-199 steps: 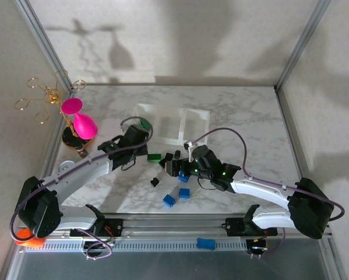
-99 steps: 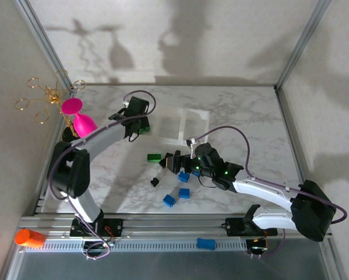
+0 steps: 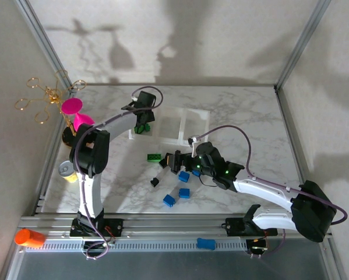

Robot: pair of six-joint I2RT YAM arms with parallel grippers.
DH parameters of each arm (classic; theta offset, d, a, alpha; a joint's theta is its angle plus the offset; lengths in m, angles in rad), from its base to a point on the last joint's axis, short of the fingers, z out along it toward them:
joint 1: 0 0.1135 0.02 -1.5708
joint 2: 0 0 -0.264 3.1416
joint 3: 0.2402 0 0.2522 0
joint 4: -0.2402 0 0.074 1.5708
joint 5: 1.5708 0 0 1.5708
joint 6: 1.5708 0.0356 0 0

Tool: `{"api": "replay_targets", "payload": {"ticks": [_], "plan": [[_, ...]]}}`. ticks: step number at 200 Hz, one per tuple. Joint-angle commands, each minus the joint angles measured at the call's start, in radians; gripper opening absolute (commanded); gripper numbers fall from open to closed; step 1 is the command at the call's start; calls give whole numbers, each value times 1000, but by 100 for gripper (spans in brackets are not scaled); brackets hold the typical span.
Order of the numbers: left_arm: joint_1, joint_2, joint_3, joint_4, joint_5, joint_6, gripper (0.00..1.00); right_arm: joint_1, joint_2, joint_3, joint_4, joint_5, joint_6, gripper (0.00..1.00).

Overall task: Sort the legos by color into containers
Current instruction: Place the lego in the container.

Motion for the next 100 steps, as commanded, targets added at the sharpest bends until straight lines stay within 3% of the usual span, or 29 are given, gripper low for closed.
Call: {"api": "replay_targets", "payload": {"ticks": [1,52,100], "plan": [[7,14,30,-16,0,16,44,-12,2,10,17,10,-7,99],[10,-29,35,-40,18,18,46,-35,-11,27,-11,4,-30,99],[-2,-215,-81,-17,54,3,54,-44,-35,18,-59,3,-37,99]]}}
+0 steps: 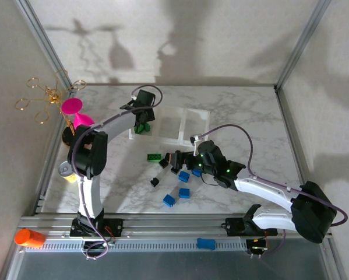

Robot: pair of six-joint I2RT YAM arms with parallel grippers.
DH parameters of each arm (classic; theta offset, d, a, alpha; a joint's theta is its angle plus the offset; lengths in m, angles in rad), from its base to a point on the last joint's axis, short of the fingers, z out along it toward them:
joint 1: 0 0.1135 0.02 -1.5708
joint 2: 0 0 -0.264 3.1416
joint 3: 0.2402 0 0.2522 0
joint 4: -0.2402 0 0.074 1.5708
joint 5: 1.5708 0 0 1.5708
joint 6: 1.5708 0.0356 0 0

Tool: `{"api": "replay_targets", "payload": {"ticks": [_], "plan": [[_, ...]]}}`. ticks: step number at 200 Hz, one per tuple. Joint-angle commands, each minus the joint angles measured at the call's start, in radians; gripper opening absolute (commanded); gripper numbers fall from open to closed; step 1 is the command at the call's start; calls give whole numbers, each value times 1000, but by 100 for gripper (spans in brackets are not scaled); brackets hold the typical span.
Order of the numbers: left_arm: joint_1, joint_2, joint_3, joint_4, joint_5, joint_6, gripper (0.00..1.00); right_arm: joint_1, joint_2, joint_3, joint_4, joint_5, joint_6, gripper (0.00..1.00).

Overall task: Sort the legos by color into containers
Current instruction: Place the lego in the container, then move the lego to the center of the table.

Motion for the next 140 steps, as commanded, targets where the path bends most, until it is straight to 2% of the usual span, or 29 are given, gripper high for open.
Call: {"api": "replay_targets", "payload": {"ticks": [1,43,69,96,140], "plan": [[-2,-157,-66,1,20,2,54,-13,-26,18,-36,1,-16,99],[-28,-354,-266,48,51,-48,64,-17,-19,-4,-54,-21,-14,99],[-86,-457,-398,58,40,-122,72,-24,-3,-19,-44,-47,-5,99],[-165,-580,-560,119,-8,-257,79,-25,15,-28,-34,-66,1,99],[-268,-668,-731,168,-75,-509,79,-38,29,-67,10,-104,9,99]]}}
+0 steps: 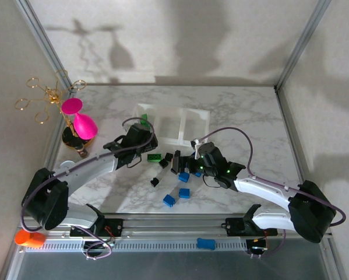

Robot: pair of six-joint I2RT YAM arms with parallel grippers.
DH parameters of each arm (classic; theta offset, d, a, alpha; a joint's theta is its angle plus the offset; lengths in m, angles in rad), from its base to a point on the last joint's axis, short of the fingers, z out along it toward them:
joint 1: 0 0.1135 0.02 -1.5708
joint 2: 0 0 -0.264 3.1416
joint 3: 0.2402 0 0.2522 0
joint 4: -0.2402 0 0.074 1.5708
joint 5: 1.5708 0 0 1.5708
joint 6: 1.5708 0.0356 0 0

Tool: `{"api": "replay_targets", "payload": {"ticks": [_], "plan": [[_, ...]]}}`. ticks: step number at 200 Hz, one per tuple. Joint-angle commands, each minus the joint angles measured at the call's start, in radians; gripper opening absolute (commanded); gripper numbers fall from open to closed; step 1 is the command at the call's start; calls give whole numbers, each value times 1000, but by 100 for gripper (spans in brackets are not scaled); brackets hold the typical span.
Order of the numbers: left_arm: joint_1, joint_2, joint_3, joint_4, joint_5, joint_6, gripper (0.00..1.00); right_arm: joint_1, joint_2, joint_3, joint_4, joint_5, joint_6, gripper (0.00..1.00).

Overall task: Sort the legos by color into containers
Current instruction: Move the lego to the center of the table.

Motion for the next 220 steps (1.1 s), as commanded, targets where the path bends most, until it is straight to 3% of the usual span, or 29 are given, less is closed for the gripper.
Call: {"api": "replay_targets", "payload": {"ticks": [1,51,118,220], "plan": [[-46,-49,-71,65,-68,-203,79,-14,13,-23,34,-34,7,99],[-145,18,-100,136,-122,-422,79,-49,-8,-51,43,-65,10,99],[-146,216,54,27,-106,-277,88,-95,-75,-105,36,-77,14,99],[-215,265,42,-23,-183,-434,87,-118,-64,-115,51,-93,7,99]]}}
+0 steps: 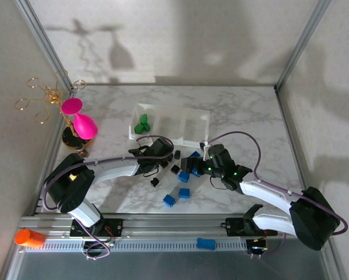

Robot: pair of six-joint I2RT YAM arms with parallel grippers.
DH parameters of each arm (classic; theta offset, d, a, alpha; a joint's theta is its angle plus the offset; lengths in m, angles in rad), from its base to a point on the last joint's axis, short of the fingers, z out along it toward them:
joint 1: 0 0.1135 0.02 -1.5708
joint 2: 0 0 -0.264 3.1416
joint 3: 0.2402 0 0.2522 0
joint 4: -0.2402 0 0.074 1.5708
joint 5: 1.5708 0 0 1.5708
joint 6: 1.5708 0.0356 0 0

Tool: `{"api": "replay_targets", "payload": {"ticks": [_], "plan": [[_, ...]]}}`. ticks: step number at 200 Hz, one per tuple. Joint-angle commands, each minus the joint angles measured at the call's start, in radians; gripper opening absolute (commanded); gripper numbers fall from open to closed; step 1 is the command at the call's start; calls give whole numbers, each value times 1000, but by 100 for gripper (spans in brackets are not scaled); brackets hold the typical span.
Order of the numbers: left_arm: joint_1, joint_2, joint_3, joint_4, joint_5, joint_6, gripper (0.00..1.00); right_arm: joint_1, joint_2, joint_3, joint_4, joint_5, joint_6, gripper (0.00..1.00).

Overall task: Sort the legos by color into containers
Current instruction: Move the lego to the center of the table, then rotate the lego at the center of the table.

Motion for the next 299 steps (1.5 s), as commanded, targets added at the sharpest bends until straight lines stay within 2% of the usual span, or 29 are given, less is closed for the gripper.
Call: {"api": "replay_targets", "payload": {"ticks": [1,46,92,112,132,151,183,205,238,259,294,299], "plan": [[-12,31,0,-46,-62,-81,87,-12,1,-16,19,-13,3,99],[-8,108,37,-12,-44,-97,87,-27,-4,-18,12,-17,0,99],[26,174,100,1,-71,-50,85,-35,1,-13,7,-22,-6,99],[40,200,140,-55,-99,-27,84,-35,4,-12,9,-22,-3,99],[46,179,128,-76,-158,2,84,-35,4,-7,1,-23,-5,99],[93,160,118,-112,-191,58,84,-35,3,-9,2,-22,-4,99],[141,49,113,-197,-284,168,84,-35,4,-6,2,-29,-1,99],[133,-12,115,-205,-237,168,83,-36,13,-13,23,-31,6,99],[74,-10,79,-149,-111,34,82,-35,51,10,53,-70,20,99],[36,33,92,-137,-101,-16,82,-36,56,11,64,-80,16,99],[-1,129,143,-162,-97,-15,82,-36,39,8,47,-87,4,99],[0,139,144,-157,-92,-15,82,-60,35,5,47,-87,3,99]]}}
